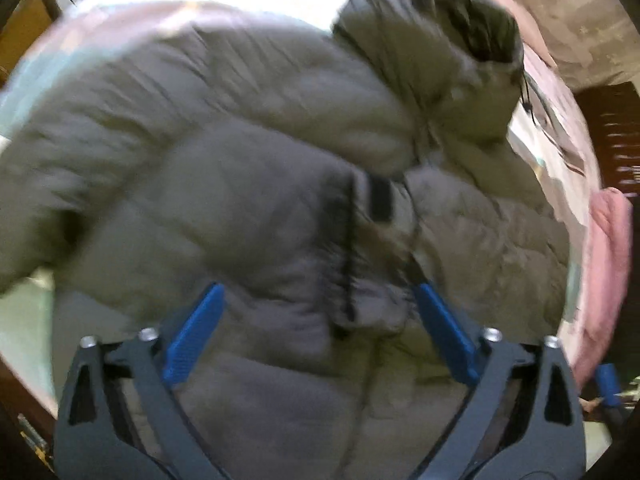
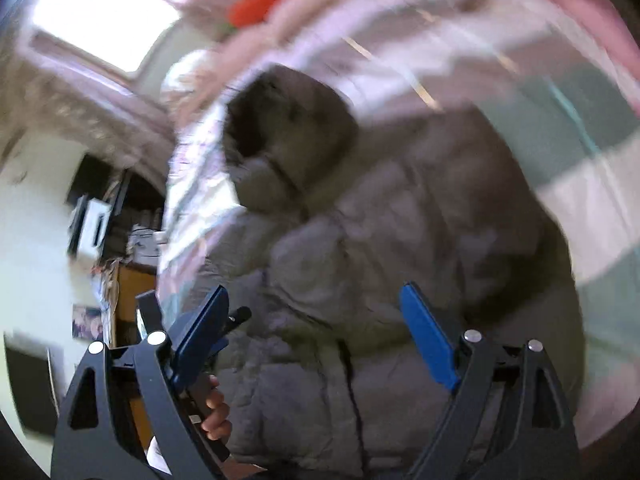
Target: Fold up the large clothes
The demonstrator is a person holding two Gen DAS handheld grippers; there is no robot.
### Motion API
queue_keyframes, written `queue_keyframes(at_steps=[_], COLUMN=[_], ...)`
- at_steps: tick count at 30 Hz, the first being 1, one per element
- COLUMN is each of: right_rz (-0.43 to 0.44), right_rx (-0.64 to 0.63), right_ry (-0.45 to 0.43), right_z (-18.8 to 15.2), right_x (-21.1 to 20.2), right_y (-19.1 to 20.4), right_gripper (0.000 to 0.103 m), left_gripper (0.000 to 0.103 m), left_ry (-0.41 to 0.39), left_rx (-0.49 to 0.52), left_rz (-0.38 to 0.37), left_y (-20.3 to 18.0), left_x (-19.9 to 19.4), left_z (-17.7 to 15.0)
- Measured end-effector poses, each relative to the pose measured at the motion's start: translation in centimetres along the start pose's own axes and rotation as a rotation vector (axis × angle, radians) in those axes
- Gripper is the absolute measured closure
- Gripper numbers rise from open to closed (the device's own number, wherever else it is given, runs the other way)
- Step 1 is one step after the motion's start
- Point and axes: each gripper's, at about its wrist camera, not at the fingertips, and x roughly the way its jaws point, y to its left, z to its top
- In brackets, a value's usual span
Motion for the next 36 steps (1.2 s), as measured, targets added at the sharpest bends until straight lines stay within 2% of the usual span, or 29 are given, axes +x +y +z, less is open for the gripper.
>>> queue_keyframes(at_steps=[1,2,3,4,5,7,10,12,14,15,17,19,20,21,22,23,24,27,28,29,30,31,33,34,36], right_rz=[-0.027,-0.055,-0.08,-0.126,-0.175,-0.219,-0.252,-0.196,-0.099,-0.05,0.072,0.136,0.122,0.033,-0.081,-0.181,-0.236,-0.247,-0.251,-0.248,-0.25,-0.259,-0.282,-0.294,-0.304], right_rx=[0.026,0.052,0.062,0.072,0.065,0.034,0.004,0.035,0.078,0.092,0.133,0.138,0.128,0.123,0.131,0.152,0.174,0.218,0.192,0.151,0.115,0.079,0.019,0.009,0.013], right_ry=[0.017,0.034,0.039,0.027,0.01,0.009,-0.003,-0.018,-0.032,-0.028,0.014,0.077,0.098,0.106,0.121,0.143,0.154,0.161,0.16,0.153,0.146,0.144,0.159,0.171,0.206], right_z=[0.9,2.1,3.6,4.3,4.7,6.1,7.4,8.0,8.4,8.3,8.2,8.2,8.1,7.8,7.7,7.6,7.6,7.6,7.6,7.5,7.4,7.3,6.7,6.3,5.3], right_x=[1.1,2.1,3.7,5.2,5.1,6.2,5.9,5.4,4.8,4.7,5.8,7.7,8.7,9.5,10.4,11.4,12.0,11.6,11.1,10.6,10.3,10.2,10.0,10.0,9.9], right_y=[-0.3,-0.7,-0.6,-0.7,-1.4,-2.4,-4.0,-5.3,-6.5,-7.2,-7.7,-7.4,-7.1,-7.1,-7.6,-8.5,-9.3,-9.5,-8.6,-7.5,-6.5,-5.5,-3.7,-3.2,-2.2], right_gripper=[0.015,0.015,0.015,0.015,0.015,0.015,0.015,0.015,0.015,0.015,0.015,0.015,0.017,0.025,0.027,0.031,0.039,0.039,0.037,0.03,0.026,0.026,0.026,0.026,0.026], left_gripper=[0.032,0.039,0.058,0.067,0.077,0.091,0.094,0.094,0.094,0.094,0.093,0.093,0.093,0.093,0.092,0.092,0.091,0.082,0.058,0.02,0.007,0.002,0.002,0.002,0.002], left_ry=[0.048,0.08,0.12,0.136,0.135,0.103,0.013,-0.091,-0.216,-0.253,-0.25,-0.199,-0.165,-0.137,-0.087,-0.057,-0.024,-0.014,-0.046,-0.091,-0.137,-0.226,-0.306,-0.321,-0.326], left_rx=[-0.004,-0.003,0.001,0.004,0.008,0.019,0.056,0.071,0.104,0.126,0.136,0.127,0.138,0.155,0.18,0.187,0.185,0.138,0.107,0.073,0.041,-0.022,-0.12,-0.171,-0.376], left_rz=[-0.052,-0.076,-0.094,-0.097,-0.094,-0.096,-0.112,-0.097,-0.11,-0.108,-0.111,-0.101,-0.064,-0.023,0.055,0.089,0.096,0.046,0.036,0.041,0.053,0.083,0.14,0.167,0.207], left_y=[-0.3,-0.5,-0.9,-1.1,-1.4,-2.0,-3.3,-3.8,-4.5,-5.0,-5.6,-5.6,-5.6,-5.7,-5.8,-5.4,-5.1,-4.0,-3.1,-1.9,-0.8,1.4,5.5,7.8,14.8], left_x=[1.4,2.2,3.4,4.0,4.5,4.3,2.6,0.8,-1.8,-2.7,-3.0,-1.9,-0.6,0.4,2.1,3.2,4.1,3.2,1.6,-0.2,-1.6,-4.1,-7.2,-8.1,-9.9], left_z=[0.0,-0.2,-0.4,-0.5,-0.6,-0.4,0.3,0.9,1.4,1.4,1.2,0.9,0.8,0.6,0.3,-0.1,-0.3,0.2,0.5,0.9,1.2,1.4,1.7,1.7,1.2])
